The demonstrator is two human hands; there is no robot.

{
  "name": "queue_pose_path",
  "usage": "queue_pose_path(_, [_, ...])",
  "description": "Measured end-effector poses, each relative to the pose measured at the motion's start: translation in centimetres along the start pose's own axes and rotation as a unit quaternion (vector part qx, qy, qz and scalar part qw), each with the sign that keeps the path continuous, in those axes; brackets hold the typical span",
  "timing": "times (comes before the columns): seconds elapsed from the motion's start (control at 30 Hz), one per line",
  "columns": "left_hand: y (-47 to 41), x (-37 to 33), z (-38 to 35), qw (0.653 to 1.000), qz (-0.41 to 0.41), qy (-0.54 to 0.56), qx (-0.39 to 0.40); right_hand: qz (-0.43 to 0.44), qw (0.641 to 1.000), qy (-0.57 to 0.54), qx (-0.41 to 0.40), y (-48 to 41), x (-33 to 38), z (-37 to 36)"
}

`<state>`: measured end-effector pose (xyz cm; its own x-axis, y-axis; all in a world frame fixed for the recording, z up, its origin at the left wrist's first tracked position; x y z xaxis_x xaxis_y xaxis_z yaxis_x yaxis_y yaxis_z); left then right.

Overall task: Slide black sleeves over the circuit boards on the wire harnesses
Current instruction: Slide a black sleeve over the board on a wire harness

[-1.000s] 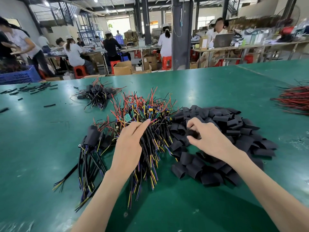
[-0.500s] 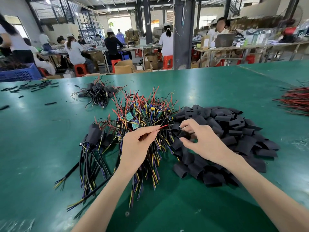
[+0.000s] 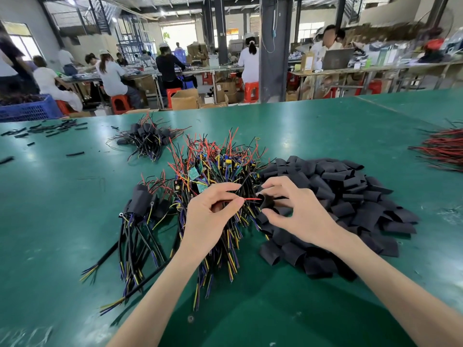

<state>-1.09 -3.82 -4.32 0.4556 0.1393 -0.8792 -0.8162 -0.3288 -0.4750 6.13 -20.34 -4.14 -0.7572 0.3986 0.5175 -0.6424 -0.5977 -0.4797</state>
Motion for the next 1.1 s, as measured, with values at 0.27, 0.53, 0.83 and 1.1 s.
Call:
queue_pose_path(0.27, [0.7,0.0,-0.9,0.993,-0.038,-0.112,0.028,0.039,0.997,0.065,-0.003,0.3,0.8,-0.5])
queue_pose_path(0.53, [1.5,-0.5,-2.0,0.982,-0.054,-0.144,0.108,0.044,0.992,0.097,-0.067,0.2,1.5,-0.3])
queue_pose_path(0.83, [0.0,-0.5,1.5,0.893,-0.035,-0.425,0.145,-0.055,0.984,0.069,-0.157,-0.4,-1.0,3.9])
queue_pose_path(1.1, [0.4,0.5,0.2,0.925,-0.025,-0.334,0.179,-0.084,0.979,0.03,-0.183,-0.4,-1.1,4.6])
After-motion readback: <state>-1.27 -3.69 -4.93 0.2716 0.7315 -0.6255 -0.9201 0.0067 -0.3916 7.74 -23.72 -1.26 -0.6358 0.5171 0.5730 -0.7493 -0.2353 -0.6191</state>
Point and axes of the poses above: each hand's wrist, its own y-axis away from the middle knuckle, its own z-axis out of the back of the hand, x = y × z, the point moved 5 cm from there along -y, towards the middle knuckle, and after that the axes turned 15 degrees about y, right-handed, at the moved point
